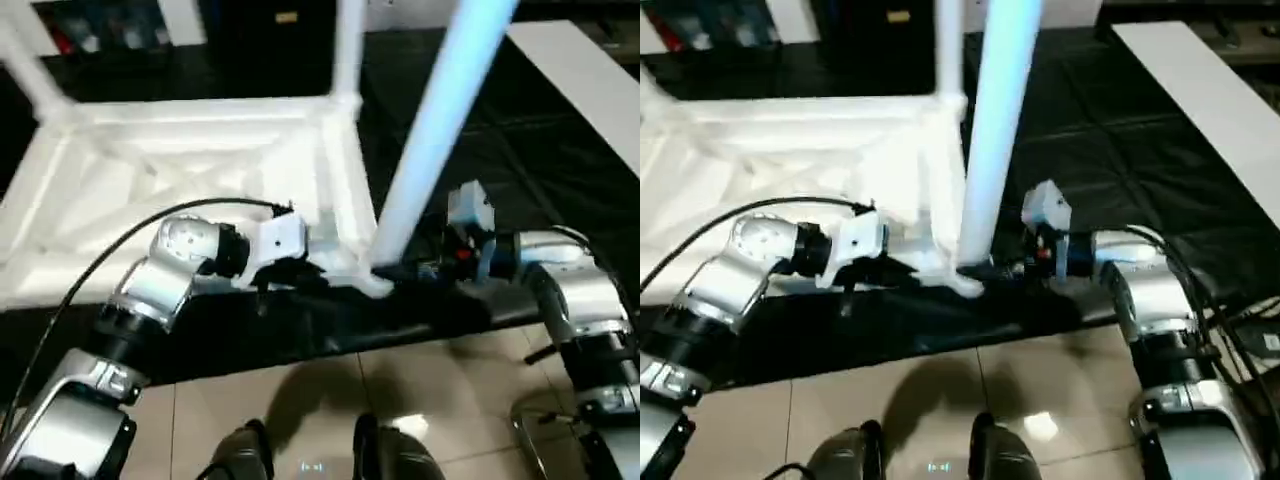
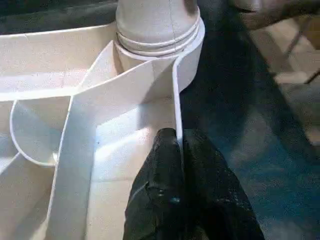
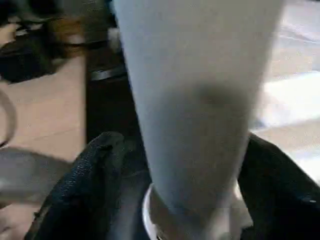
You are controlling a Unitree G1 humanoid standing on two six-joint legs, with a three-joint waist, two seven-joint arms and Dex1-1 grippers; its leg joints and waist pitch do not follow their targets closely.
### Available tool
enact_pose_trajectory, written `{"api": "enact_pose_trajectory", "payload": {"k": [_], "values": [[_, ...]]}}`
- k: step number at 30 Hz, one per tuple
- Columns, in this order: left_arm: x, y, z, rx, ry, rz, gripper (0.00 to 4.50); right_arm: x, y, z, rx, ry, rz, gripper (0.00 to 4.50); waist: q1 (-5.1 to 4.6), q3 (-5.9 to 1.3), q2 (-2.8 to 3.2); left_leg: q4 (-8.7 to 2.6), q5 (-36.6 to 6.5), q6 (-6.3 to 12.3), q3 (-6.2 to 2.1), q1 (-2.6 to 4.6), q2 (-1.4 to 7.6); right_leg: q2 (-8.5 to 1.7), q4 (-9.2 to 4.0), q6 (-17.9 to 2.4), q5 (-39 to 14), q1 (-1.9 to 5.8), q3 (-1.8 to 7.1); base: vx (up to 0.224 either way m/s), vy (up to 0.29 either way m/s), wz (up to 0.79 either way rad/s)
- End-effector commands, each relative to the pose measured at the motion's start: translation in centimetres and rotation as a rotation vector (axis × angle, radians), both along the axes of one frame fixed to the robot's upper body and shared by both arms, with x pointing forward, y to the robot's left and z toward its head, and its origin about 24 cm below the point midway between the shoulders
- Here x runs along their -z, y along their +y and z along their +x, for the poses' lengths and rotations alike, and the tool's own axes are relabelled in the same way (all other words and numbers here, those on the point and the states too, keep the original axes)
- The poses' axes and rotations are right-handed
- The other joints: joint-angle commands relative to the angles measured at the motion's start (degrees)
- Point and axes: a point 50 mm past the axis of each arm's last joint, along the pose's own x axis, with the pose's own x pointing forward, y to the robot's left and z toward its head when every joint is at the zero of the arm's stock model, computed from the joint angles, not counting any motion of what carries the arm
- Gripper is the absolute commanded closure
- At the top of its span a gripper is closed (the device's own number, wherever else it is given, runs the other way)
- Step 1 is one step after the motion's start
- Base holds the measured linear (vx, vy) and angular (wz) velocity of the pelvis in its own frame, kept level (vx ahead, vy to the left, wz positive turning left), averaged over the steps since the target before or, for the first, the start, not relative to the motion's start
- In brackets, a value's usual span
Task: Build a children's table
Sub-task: Rotate leg to tighten
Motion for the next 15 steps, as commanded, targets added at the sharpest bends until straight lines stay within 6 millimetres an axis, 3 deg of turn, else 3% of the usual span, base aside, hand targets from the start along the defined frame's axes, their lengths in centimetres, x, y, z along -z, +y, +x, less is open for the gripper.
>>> {"api": "enact_pose_trajectory", "payload": {"k": [1, 15], "values": [[0.67, -0.96, -0.77, 0.113, 0.035, 0.014, 4.5, -0.31, -0.06, -0.1, -0.063, 0.008, -0.013, 1.22, -0.03, -5.64, -0.9, -2.95, -11.02, 8.09, -0.09, 0.89, 2.63, -3.91, -3.16, -13.19, -19.93, 4.07, 3.11, 0.0, 0.0, 0.0], [0.85, -0.64, -0.9, 0.173, 0.044, 0.045, 4.5, 0.08, 0.3, -0.17, -0.198, 0.062, -0.057, 2.39, 0.9, -6.13, -1.15, -2.74, -9.39, 8.11, 0.09, 0.88, 2.66, -3.94, -2.83, -12.99, -19.56, 4.07, 3.09, 0.0, 0.0, 0.0]]}}
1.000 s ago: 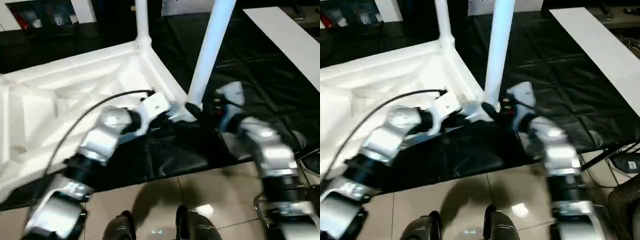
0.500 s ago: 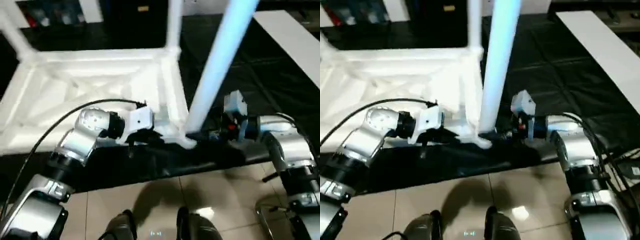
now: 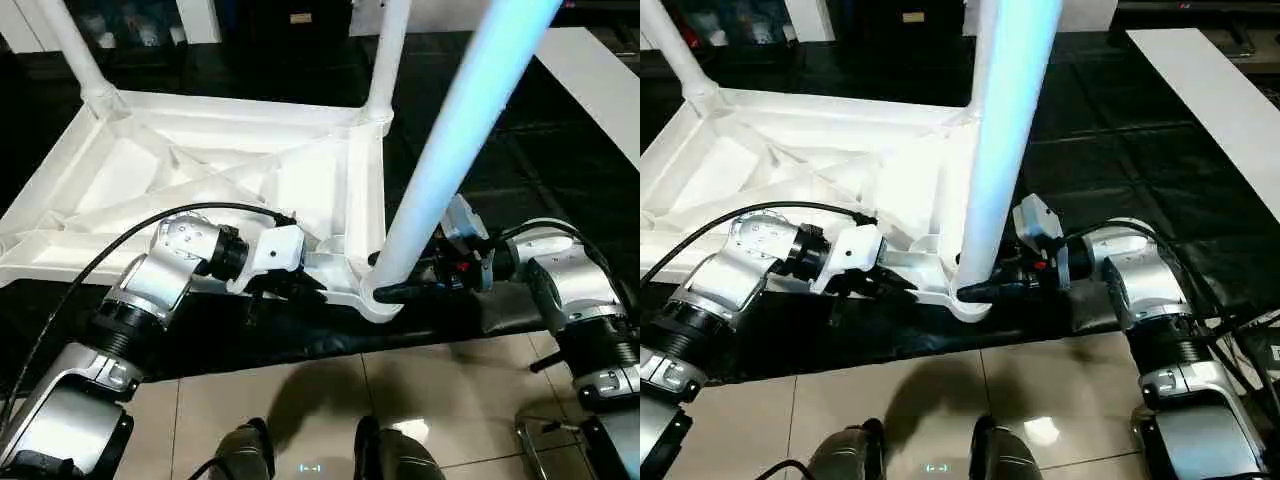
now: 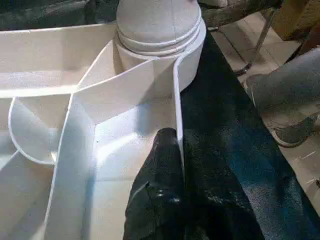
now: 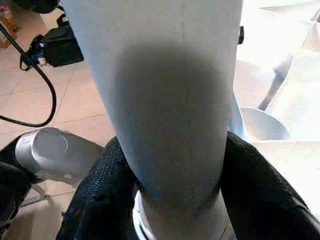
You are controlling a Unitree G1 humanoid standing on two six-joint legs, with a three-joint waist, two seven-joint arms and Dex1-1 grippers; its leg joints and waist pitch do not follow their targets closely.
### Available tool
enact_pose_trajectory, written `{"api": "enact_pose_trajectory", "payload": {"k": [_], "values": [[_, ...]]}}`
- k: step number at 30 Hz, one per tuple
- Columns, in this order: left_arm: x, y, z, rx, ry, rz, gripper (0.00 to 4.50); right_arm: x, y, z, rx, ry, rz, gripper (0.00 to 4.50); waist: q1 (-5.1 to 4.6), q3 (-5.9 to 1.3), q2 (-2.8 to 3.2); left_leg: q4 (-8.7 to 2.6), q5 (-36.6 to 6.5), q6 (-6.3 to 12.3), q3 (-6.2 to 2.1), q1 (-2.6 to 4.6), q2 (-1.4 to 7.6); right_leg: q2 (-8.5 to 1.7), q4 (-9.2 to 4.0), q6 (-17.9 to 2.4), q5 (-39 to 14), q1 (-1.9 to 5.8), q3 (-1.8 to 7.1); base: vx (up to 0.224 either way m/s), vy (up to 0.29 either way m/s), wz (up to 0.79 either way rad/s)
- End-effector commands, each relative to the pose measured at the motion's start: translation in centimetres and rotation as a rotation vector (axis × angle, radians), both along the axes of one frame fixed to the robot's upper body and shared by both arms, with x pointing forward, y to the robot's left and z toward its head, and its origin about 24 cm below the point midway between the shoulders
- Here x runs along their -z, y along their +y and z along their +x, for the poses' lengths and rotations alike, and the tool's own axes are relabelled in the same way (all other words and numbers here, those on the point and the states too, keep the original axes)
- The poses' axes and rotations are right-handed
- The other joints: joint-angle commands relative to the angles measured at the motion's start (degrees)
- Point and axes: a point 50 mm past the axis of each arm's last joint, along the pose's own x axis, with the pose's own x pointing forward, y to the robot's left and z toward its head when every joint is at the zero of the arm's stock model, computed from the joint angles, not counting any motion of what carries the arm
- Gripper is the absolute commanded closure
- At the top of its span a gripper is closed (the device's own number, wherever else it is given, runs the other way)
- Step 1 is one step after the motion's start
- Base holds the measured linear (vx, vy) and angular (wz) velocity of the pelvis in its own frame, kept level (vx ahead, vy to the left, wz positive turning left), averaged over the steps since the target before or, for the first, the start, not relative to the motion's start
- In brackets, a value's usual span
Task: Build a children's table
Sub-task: Rotate leg to tighten
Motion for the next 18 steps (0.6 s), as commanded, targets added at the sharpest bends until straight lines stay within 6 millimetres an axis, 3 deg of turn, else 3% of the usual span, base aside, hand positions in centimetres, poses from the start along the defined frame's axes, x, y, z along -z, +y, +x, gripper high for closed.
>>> {"api": "enact_pose_trajectory", "payload": {"k": [1, 8, 11, 12, 14, 15, 17, 18], "values": [[0.8, -0.6, -0.6, 0.059, 0.03, 0.022, 4.5, 0.0, 0.2, -0.4, -0.061, 0.03, -0.003, 2.46, -0.28, -6.1, -1.01, -2.85, -9.47, 7.93, -0.14, 0.92, 2.61, -3.83, -2.91, -12.66, -19.72, 4.1, 3.06, 0.0, 0.0, 0.0], [0.6, -0.9, -0.3, 0.009, 0.034, -0.014, 4.5, 0.2, 0.6, -1.0, -0.049, 0.085, 0.06, 2.51, -0.09, -6.08, -1.0, -2.82, -8.95, 7.94, -0.09, 0.87, 2.54, -3.77, -2.89, -12.38, -19.59, 4.14, 3.09, 0.0, 0.0, 0.0], [0.4, -1.2, -0.1, -0.025, 0.032, -0.034, 4.5, 0.4, 0.9, -1.1, -0.005, 0.088, 0.084, 2.51, 0.0, -6.06, -1.08, -2.85, -9.46, 7.65, -0.09, 0.98, 2.5, -3.82, -3.12, -11.87, -21.1, 4.1, 3.03, 0.0, 0.0, 0.0], [0.3, -1.7, 0.2, -0.082, 0.025, -0.048, 4.5, 0.6, 1.6, -1.0, 0.088, 0.082, 0.11, 2.51, -0.07, -5.89, -0.93, -2.9, -9.77, 7.45, -0.11, 0.88, 2.45, -3.77, -3.26, -11.64, -21.78, 4.02, 2.99, 0.0, 0.0, 0.0], [-0.1, -2.8, 0.6, -0.161, 0.018, -0.087, 4.5, 1.3, 2.8, -0.6, 0.278, 0.081, 0.138, 2.51, -0.14, -5.64, -0.69, -3.07, -10.31, 6.54, -0.24, 0.98, 2.55, -3.79, -3.32, -11.33, -22.78, 3.81, 3.05, 0.0, 0.0, 0.0], [-0.1, -2.9, 0.6, -0.167, 0.019, -0.09, 4.5, 1.3, 2.9, -0.6, 0.291, 0.081, 0.14, 2.51, -0.43, -5.64, -0.96, -3.11, -10.97, 5.24, -0.28, 1.01, 2.38, -3.77, -3.66, -10.58, -24.75, 3.82, 2.95, 0.0, 0.0, 0.0], [-0.5, -4.3, 0.9, -0.238, 0.013, -0.128, 4.5, 1.7, 4.0, -0.2, 0.433, 0.088, 0.172, 2.51, -1.01, -5.22, -0.82, -3.28, -12.92, 3.34, -0.53, 0.94, 2.07, -3.92, -4.14, -8.65, -30.02, 3.86, 2.75, 0.0, 0.0, 0.0], [-0.5, -4.4, 1.0, -0.245, 0.013, -0.131, 4.5, 1.7, 4.1, -0.2, 0.443, 0.088, 0.175, 2.51, -1.25, -5.15, -0.91, -3.27, -13.55, 3.17, -0.52, 0.97, 2.03, -3.91, -4.5, -8.13, -31.06, 3.74, 2.73, 0.0, 0.0, 0.0]]}}
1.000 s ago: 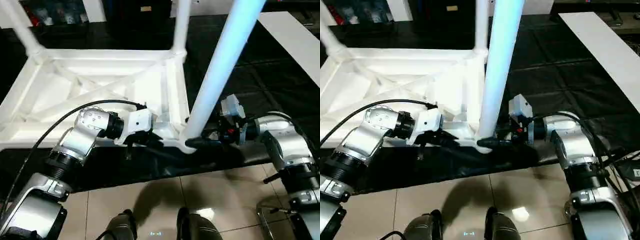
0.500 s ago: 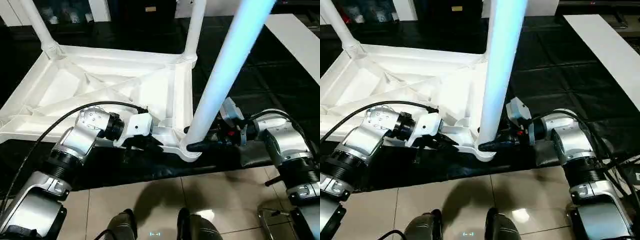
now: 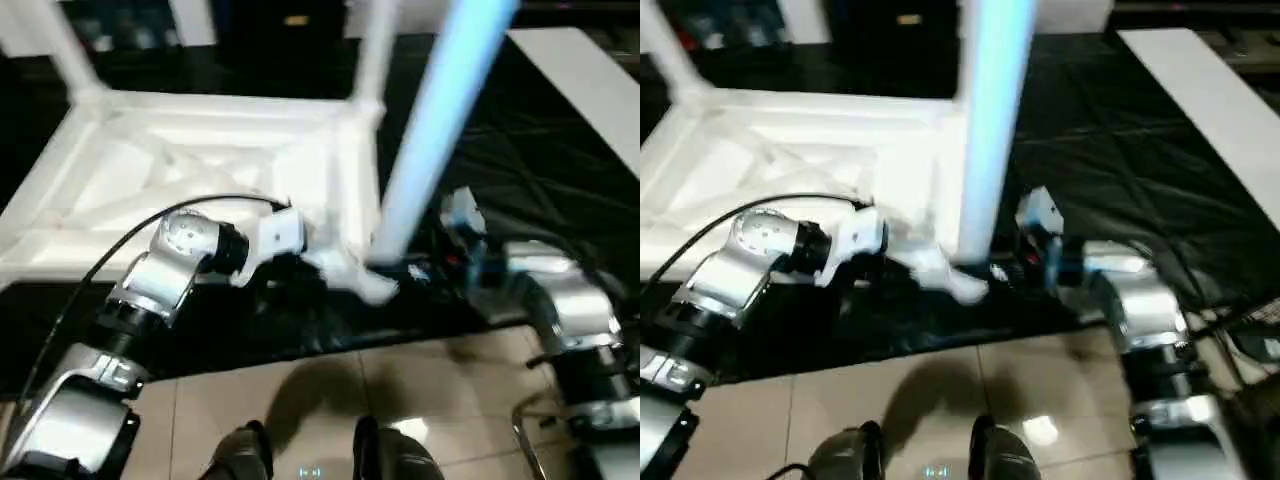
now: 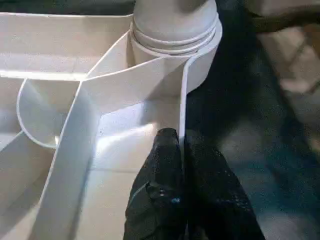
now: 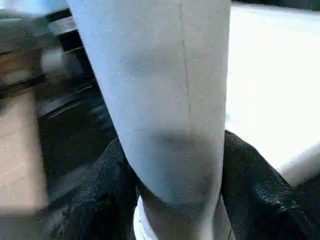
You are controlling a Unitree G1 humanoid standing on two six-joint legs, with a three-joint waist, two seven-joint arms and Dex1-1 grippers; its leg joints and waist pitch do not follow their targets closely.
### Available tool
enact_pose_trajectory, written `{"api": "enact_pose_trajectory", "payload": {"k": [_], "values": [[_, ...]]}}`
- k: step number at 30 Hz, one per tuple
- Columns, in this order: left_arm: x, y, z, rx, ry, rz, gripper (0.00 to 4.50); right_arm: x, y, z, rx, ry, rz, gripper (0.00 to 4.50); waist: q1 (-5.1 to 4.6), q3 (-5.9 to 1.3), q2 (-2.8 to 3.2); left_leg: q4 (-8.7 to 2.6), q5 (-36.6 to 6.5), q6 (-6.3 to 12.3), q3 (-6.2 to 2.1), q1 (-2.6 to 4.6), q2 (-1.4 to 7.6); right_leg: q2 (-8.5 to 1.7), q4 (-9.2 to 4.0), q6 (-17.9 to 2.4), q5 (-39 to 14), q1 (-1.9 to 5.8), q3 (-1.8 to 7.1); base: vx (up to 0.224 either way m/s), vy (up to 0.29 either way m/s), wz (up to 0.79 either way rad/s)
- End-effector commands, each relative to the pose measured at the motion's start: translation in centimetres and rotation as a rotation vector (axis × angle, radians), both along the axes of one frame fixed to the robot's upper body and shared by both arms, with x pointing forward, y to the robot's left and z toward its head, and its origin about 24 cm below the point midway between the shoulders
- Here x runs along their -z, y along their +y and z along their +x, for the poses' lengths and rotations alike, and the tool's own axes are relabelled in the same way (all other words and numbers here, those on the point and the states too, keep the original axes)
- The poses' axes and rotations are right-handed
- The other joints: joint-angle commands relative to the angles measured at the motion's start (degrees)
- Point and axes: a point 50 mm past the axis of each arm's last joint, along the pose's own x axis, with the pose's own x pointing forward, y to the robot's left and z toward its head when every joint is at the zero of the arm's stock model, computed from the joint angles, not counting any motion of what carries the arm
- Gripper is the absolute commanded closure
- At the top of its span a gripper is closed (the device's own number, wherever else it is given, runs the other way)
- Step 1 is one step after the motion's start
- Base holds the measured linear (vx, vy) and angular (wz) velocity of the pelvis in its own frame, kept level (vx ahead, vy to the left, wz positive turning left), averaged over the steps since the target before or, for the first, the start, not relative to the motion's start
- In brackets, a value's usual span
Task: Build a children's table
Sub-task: Rotate leg to tighten
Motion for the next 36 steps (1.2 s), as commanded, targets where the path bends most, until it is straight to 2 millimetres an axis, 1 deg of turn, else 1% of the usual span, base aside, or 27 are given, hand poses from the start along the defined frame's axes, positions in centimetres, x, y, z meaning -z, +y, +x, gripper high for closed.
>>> {"api": "enact_pose_trajectory", "payload": {"k": [1, 2, 4, 6, 7, 8, 10, 11, 12, 13, 14, 15, 16, 18, 20, 21, 22, 23, 24, 25, 26, 27, 28, 29, 31, 34, 36], "values": [[-0.9, -4.4, 0.0, -0.031, -0.044, -0.097, 4.5, 0.7, 3.6, -0.2, 0.045, 0.044, 0.052, 2.51, 0.03, -5.17, -0.92, -3.44, -13.99, 3.15, -0.68, 0.85, 1.75, -3.99, -4.78, -8.07, -31.67, 3.72, 2.66, 0.0, 0.0, 0.0], [-1.1, -4.9, 0.2, -0.068, -0.054, -0.108, 4.5, 0.8, 4.0, -0.2, 0.083, 0.04, 0.059, 2.51, -0.46, -5.04, -0.9, -3.5, -14.36, 2.76, -0.79, 0.72, 1.65, -3.93, -5.04, -6.92, -33.13, 3.65, 2.54, 0.0, 0.0, 0.0], [-1.2, -6.1, 0.6, -0.135, -0.056, -0.133, 4.5, 0.8, 4.8, 0.3, 0.187, 0.046, 0.081, 2.51, -0.75, -5.02, -0.94, -3.45, -14.26, 3.23, -0.71, 0.77, 1.44, -3.86, -5.34, -6.28, -33.38, 3.53, 2.5, 0.0, 0.0, 0.0], [-1.4, -7.6, 1.0, -0.224, -0.067, -0.161, 4.5, 1.0, 5.8, 1.2, 0.355, 0.067, 0.097, 2.51, -0.97, -4.98, -0.89, -3.37, -14.65, 3.28, -0.62, 1.01, 1.37, -3.78, -5.58, -6.01, -33.95, 3.2, 2.43, 0.0, 0.0, 0.0], [-1.4, -7.8, 1.0, -0.23, -0.067, -0.162, 4.5, 1.0, 5.9, 1.2, 0.367, 0.069, 0.098, 2.51, -0.97, -4.85, -0.4, -3.4, -14.57, 3.01, -0.75, 0.94, 1.33, -3.83, -5.51, -6.05, -33.99, 3.24, 2.32, 0.0, 0.0, 0.0], [-1.5, -8.4, 1.1, -0.262, -0.07, -0.171, 4.5, 1.0, 6.4, 1.6, 0.439, 0.081, 0.105, 2.51, -1.25, -4.93, -0.76, -3.52, -15.09, 2.96, -0.89, 0.71, 1.23, -3.67, -5.7, -5.45, -34.21, 3.49, 2.07, 0.0, 0.0, 0.0], [-1.8, -9.6, 1.3, -0.333, -0.086, -0.193, 4.5, 1.0, 7.2, 2.4, 0.588, 0.128, 0.152, 2.51, -1.77, -5.03, -0.43, -3.47, -15.55, 2.99, -0.86, 0.94, 1.21, -3.6, -5.66, -5.94, -32.6, 3.18, 2.13, 0.0, 0.0, 0.0], [-1.8, -10.0, 1.4, -0.352, -0.099, -0.191, 4.5, 0.9, 7.4, 2.8, 0.654, 0.138, 0.167, 2.51, -1.86, -5.02, -0.53, -3.51, -15.78, 3.1, -0.91, 0.89, 1.12, -3.56, -5.69, -5.92, -32.38, 3.28, 2.05, 0.0, 0.0, 0.0], [-1.9, -10.4, 1.4, -0.367, -0.116, -0.186, 4.5, 0.6, 7.7, 3.3, 0.722, 0.149, 0.21, 1.96, -1.8, -5.08, -0.39, -3.55, -15.79, 3.58, -0.95, 0.88, 1.15, -3.64, -5.62, -6.02, -31.07, 3.34, 2.09, 0.0, 0.0, 0.0], [-2.0, -10.5, 1.4, -0.359, -0.117, -0.183, 4.5, 0.5, 7.8, 3.4, 0.727, 0.15, 0.216, 1.96, -1.99, -5.15, -0.43, -3.61, -15.69, 4.08, -0.91, 0.83, 1.2, -3.58, -5.46, -6.48, -29.42, 3.24, 2.18, 0.0, 0.0, 0.0], [-2.0, -10.4, 1.4, -0.358, -0.117, -0.182, 4.5, 0.5, 7.8, 3.4, 0.727, 0.15, 0.214, 1.96, -1.99, -5.25, -0.46, -3.61, -15.45, 4.34, -0.9, 0.78, 1.15, -3.57, -5.35, -6.69, -28.4, 3.37, 2.17, 0.0, 0.0, 0.0], [-1.9, -10.3, 1.4, -0.351, -0.117, -0.177, 4.5, 0.5, 7.8, 3.3, 0.721, 0.148, 0.211, 1.8, -2.0, -5.23, -0.56, -3.62, -15.02, 5.31, -0.8, 0.63, 1.08, -3.64, -5.19, -7.09, -26.56, 3.54, 2.31, 0.0, 0.0, 0.0], [-1.8, -9.5, 1.4, -0.335, -0.115, -0.162, 4.5, 0.5, 7.4, 3.2, 0.686, 0.127, 0.193, 1.66, -2.03, -5.24, -0.68, -3.7, -14.53, 5.86, -0.8, 0.58, 1.17, -3.6, -5.06, -7.58, -25.38, 3.58, 2.31, 0.0, 0.0, 0.0], [-1.5, -8.5, 1.4, -0.329, -0.119, -0.145, 4.5, 0.5, 6.8, 3.1, 0.663, 0.098, 0.165, 1.66, -2.04, -5.28, -0.64, -3.61, -13.73, 6.48, -0.73, 0.37, 1.17, -3.67, -4.75, -8.3, -23.65, 3.8, 2.42, 0.0, 0.0, 0.0], [-1.3, -7.7, 1.4, -0.327, -0.125, -0.128, 4.5, 0.6, 6.0, 3.0, 0.658, 0.075, 0.148, 1.41, -2.0, -5.33, -0.73, -3.52, -12.38, 7.07, -0.65, 0.18, 1.1, -3.78, -4.54, -8.74, -22.4, 4.0, 2.51, 0.0, 0.0, 0.0], [-1.1, -7.3, 1.4, -0.326, -0.124, -0.122, 4.5, 0.6, 5.6, 2.9, 0.653, 0.066, 0.145, 1.41, -1.99, -5.36, -0.72, -3.49, -11.96, 7.35, -0.62, 0.21, 1.14, -3.75, -4.52, -9.07, -22.14, 4.0, 2.51, 0.0, 0.0, 0.0], [-0.9, -6.7, 1.3, -0.307, -0.119, -0.114, 4.5, 0.6, 4.9, 2.9, 0.626, 0.038, 0.127, 1.28, -2.05, -5.34, -0.73, -3.46, -11.92, 7.45, -0.56, 0.15, 1.12, -3.73, -4.47, -9.31, -22.27, 4.04, 2.53, 0.0, 0.0, 0.0], [-0.9, -6.7, 1.3, -0.307, -0.119, -0.114, 4.5, 0.6, 4.9, 2.9, 0.626, 0.038, 0.127, 1.13, -1.97, -5.34, -0.68, -3.44, -11.96, 7.43, -0.53, 0.25, 1.16, -3.79, -4.54, -9.37, -22.51, 3.98, 2.53, 0.0, 0.0, 0.0], [-0.6, -5.9, 1.1, -0.27, -0.125, -0.098, 4.5, 0.5, 3.8, 2.7, 0.58, 0.0, 0.096, 1.13, -2.0, -5.32, -0.74, -3.39, -11.68, 7.45, -0.47, 0.16, 1.11, -3.75, -4.48, -9.46, -22.38, 4.11, 2.55, 0.0, 0.0, 0.0], [-0.2, -4.9, 0.9, -0.24, -0.121, -0.079, 4.5, 0.4, 2.6, 2.5, 0.523, -0.034, 0.069, 0.99, -1.88, -5.39, -0.82, -3.41, -11.6, 7.8, -0.53, 0.02, 1.14, -3.65, -4.48, -8.98, -22.15, 4.35, 2.52, 0.0, 0.0, 0.0], [0.0, -4.5, 0.9, -0.235, -0.115, -0.071, 4.5, 0.3, 2.1, 2.4, 0.501, -0.044, 0.061, 0.99, -1.78, -5.36, -0.78, -3.4, -11.15, 8.06, -0.51, 0.06, 1.21, -3.72, -4.38, -9.25, -21.73, 4.38, 2.6, 0.0, 0.0, 0.0], [0.0, -4.4, 0.9, -0.228, -0.116, -0.069, 4.5, 0.3, 2.0, 2.3, 0.493, -0.048, 0.058, 0.77, -1.87, -5.37, -0.74, -3.38, -10.87, 8.21, -0.41, 0.09, 1.28, -3.71, -4.34, -9.61, -21.43, 4.25, 2.68, 0.0, 0.0, 0.0], [0.3, -3.4, 0.5, -0.172, -0.111, -0.051, 4.5, 0.0, 0.4, 2.0, 0.413, -0.078, 0.021, 0.77, -1.71, -5.45, -0.43, -3.34, -10.48, 8.44, -0.57, 0.02, 1.29, -3.73, -4.09, -9.98, -20.27, 4.38, 2.63, 0.0, 0.0, 0.0], [0.4, -3.1, 0.4, -0.156, -0.113, -0.046, 4.5, -0.1, 0.0, 1.9, 0.393, -0.079, 0.01, 0.69, -1.83, -5.35, -0.62, -3.41, -10.69, 8.79, -0.49, 0.09, 1.33, -3.53, -4.24, -10.28, -19.99, 4.34, 2.61, 0.0, 0.0, 0.0], [0.5, -2.6, 0.2, -0.105, -0.116, -0.04, 4.5, -0.2, -0.8, 1.6, 0.338, -0.089, -0.015, 0.54, -1.75, -5.23, -0.46, -3.39, -11.24, 8.72, -0.47, 0.33, 1.56, -3.6, -4.13, -11.19, -20.01, 4.12, 2.66, 0.0, 0.0, 0.0], [0.8, -1.6, -0.3, -0.02, -0.09, -0.003, 4.5, -0.5, -1.9, 1.0, 0.183, -0.099, -0.045, 0.54, -1.54, -5.04, -0.48, -3.46, -13.11, 8.4, -0.47, 0.58, 1.74, -3.75, -4.32, -11.3, -22.25, 3.99, 2.7, 0.0, 0.0, 0.0], [1.0, -1.0, -0.6, 0.023, -0.071, 0.019, 4.5, -0.7, -2.3, 0.5, 0.083, -0.096, -0.057, 0.54, -1.42, -5.03, -0.46, -3.52, -13.22, 8.06, -0.48, 0.64, 1.85, -3.77, -4.27, -11.38, -22.59, 3.91, 2.76, 0.0, 0.0, 0.0]]}}
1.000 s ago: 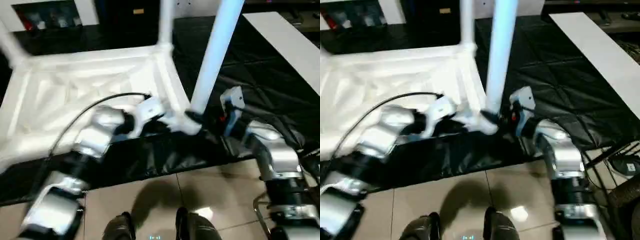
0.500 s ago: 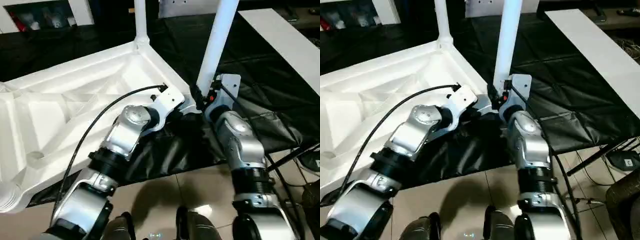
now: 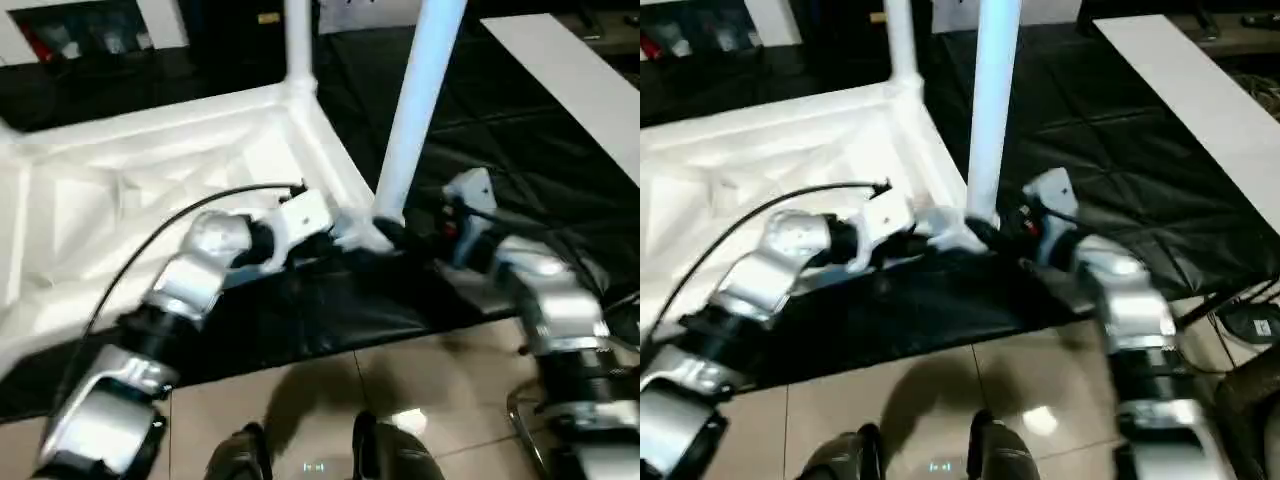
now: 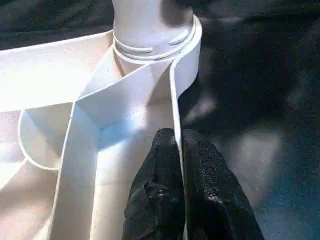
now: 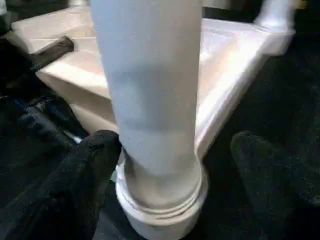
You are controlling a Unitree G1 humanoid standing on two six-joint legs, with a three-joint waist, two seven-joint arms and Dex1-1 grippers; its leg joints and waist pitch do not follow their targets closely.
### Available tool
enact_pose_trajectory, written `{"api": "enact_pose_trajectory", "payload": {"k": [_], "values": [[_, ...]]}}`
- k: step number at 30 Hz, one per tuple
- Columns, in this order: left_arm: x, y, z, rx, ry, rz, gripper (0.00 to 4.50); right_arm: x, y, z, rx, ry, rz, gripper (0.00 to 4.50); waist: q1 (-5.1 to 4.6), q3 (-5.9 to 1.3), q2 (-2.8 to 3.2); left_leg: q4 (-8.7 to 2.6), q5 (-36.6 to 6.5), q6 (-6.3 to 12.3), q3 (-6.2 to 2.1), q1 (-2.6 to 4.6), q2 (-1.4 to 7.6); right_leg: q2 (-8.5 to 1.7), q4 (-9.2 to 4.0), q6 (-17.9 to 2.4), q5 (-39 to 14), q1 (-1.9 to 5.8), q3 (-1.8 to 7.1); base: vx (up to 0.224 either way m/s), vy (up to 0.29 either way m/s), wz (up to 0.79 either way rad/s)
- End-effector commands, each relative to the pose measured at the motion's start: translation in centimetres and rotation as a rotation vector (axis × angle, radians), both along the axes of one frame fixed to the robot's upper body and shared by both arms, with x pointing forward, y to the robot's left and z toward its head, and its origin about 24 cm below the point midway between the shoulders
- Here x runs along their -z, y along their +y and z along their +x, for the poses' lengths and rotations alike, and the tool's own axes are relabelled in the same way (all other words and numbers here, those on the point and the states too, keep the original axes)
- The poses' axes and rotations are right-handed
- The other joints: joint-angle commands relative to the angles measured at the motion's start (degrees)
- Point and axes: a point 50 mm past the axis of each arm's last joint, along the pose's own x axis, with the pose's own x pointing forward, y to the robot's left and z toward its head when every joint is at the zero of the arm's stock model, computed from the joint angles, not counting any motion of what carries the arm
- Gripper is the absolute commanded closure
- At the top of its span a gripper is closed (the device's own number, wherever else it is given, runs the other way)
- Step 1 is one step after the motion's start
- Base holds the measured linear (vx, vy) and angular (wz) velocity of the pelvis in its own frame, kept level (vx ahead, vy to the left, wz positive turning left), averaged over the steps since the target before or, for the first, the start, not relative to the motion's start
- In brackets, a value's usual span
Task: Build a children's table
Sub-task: Rotate leg to tighten
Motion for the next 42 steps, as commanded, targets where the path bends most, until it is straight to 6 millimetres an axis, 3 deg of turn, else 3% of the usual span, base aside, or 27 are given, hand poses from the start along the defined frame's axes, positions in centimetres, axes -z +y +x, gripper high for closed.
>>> {"api": "enact_pose_trajectory", "payload": {"k": [1, 8, 10, 11, 13, 28, 36, 38, 42], "values": [[1.3, 0.2, -1.2, 0.155, 0.06, 0.032, 4.5, -0.1, -0.2, -1.1, -0.21, -0.003, -0.028, 0.54, 0.28, -5.08, -0.88, -2.89, -13.44, 8.12, -0.52, 0.61, 2.2, -3.4, -3.94, -11.64, -22.73, 4.15, 2.9, 0.0, 0.0, 0.0], [0.9, 1.1, -1.4, 0.266, 0.076, 0.062, 4.5, -0.5, -0.3, -2.1, -0.465, 0.025, -0.079, 0.54, 1.06, -5.16, -0.79, -2.94, -12.79, 8.25, -0.42, 0.75, 2.61, -3.45, -3.57, -12.78, -21.74, 3.94, 3.03, 0.0, 0.0, 0.0], [0.9, 1.1, -1.4, 0.283, 0.08, 0.069, 4.5, -0.5, -0.3, -2.1, -0.483, 0.03, -0.082, 0.8, 1.37, -5.19, -0.81, -2.94, -12.5, 8.28, -0.35, 0.71, 2.68, -3.51, -3.46, -13.11, -21.27, 3.93, 3.11, 0.0, 0.0, 0.0], [0.8, 1.2, -1.7, 0.336, 0.095, 0.09, 4.5, -0.4, -0.2, -1.9, -0.538, 0.057, -0.102, 0.88, 1.42, -5.2, -1.17, -2.92, -12.42, 8.33, -0.32, 0.72, 2.67, -3.53, -3.47, -13.15, -21.32, 3.92, 3.12, 0.0, 0.0, 0.0], [0.8, 1.2, -1.9, 0.37, 0.104, 0.104, 4.5, -0.3, -0.1, -1.9, -0.577, 0.073, -0.122, 1.0, 1.58, -5.11, -0.96, -2.94, -12.01, 8.28, -0.35, 0.67, 2.68, -3.56, -3.36, -13.49, -21.42, 3.86, 3.08, 0.0, 0.0, 0.0], [0.8, 1.5, -1.8, 0.408, 0.11, 0.118, 4.5, -0.4, 0.8, -1.7, -0.699, 0.112, -0.106, 2.3, 2.23, -5.26, -1.13, -2.91, -10.75, 8.27, -0.31, 0.77, 2.89, -3.66, -2.98, -13.7, -20.4, 3.85, 3.22, 0.0, 0.0, 0.0], [0.5, 1.0, -1.2, 0.304, 0.11, 0.062, 4.5, 0.2, 0.8, -3.0, -0.664, 0.174, -0.032, 2.52, 2.8, -5.08, -1.18, -3.1, -10.8, 7.67, -0.28, 0.92, 3.02, -3.64, -3.24, -13.05, -21.66, 3.79, 3.35, 0.0, 0.0, 0.0], [0.3, 0.4, -1.1, 0.258, 0.104, 0.031, 4.5, 0.6, 1.1, -3.4, -0.628, 0.178, -0.013, 2.53, 2.92, -5.02, -0.92, -3.14, -11.31, 7.41, -0.29, 0.96, 3.05, -3.69, -3.36, -13.11, -22.05, 3.7, 3.34, 0.0, 0.0, 0.0], [0.0, -0.8, -1.0, 0.196, 0.108, -0.007, 4.5, 1.3, 2.3, -3.4, -0.48, 0.175, 0.012, 2.53, 2.78, -4.62, -1.02, -3.34, -14.23, 5.89, -0.45, 1.07, 2.72, -3.85, -4.16, -11.35, -27.73, 3.48, 3.21, 0.0, 0.0, 0.0]]}}
